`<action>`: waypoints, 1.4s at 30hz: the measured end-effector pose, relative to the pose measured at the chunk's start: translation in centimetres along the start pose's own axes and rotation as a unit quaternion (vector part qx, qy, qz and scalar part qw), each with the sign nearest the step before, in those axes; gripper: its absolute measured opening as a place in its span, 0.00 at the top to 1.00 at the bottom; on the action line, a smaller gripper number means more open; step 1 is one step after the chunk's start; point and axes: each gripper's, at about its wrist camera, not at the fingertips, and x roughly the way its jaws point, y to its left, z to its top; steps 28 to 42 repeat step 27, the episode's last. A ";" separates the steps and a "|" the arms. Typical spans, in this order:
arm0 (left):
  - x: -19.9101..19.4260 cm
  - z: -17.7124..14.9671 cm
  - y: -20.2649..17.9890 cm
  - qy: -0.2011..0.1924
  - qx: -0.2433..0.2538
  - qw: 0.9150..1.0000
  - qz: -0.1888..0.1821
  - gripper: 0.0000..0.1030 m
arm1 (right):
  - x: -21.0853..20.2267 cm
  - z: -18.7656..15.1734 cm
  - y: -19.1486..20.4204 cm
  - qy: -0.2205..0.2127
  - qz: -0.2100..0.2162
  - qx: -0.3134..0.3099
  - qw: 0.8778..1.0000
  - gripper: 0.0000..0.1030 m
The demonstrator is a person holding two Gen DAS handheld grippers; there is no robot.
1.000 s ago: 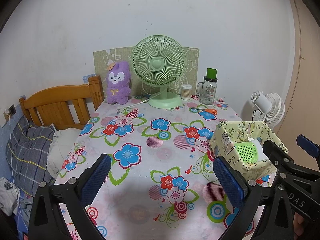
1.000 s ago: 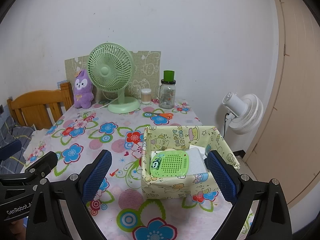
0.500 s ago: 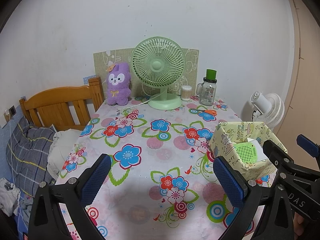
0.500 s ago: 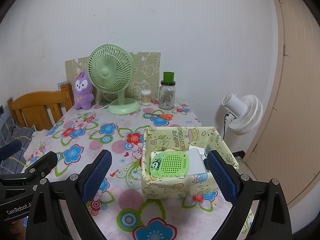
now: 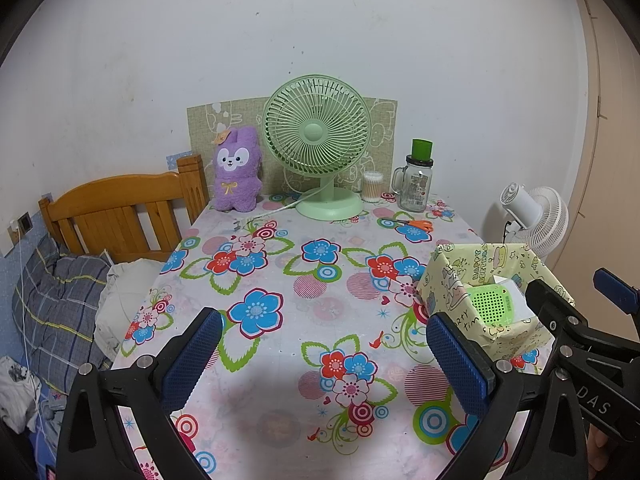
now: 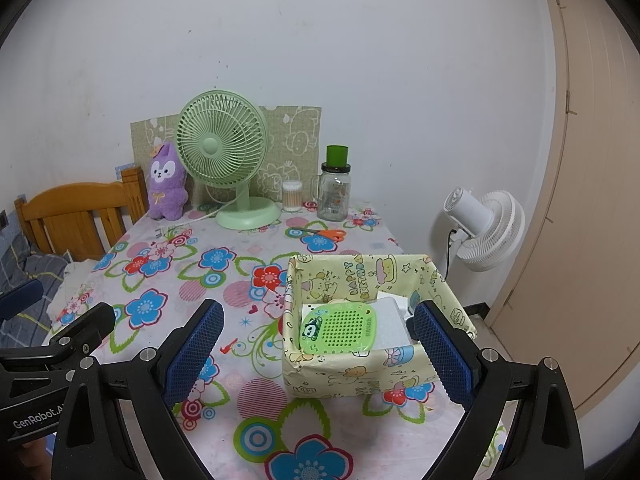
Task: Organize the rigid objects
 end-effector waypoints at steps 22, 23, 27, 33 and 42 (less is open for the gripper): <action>0.1 0.2 0.1 0.003 0.002 1.000 0.001 0.00 | 0.2 0.2 -0.1 0.003 0.001 -0.001 1.000 0.05; 0.1 0.3 0.1 0.003 0.001 1.000 0.001 0.00 | 0.3 0.2 -0.2 0.003 0.001 -0.001 1.000 0.05; 0.1 0.2 0.0 0.003 0.001 1.000 0.001 0.00 | 0.3 0.2 -0.1 0.003 0.001 -0.001 1.000 0.05; 0.1 0.2 0.0 0.003 0.001 1.000 0.001 0.00 | 0.3 0.2 -0.1 0.003 0.001 -0.001 1.000 0.05; 0.1 0.2 0.0 0.003 0.001 1.000 0.001 0.00 | 0.3 0.2 -0.1 0.003 0.001 -0.001 1.000 0.05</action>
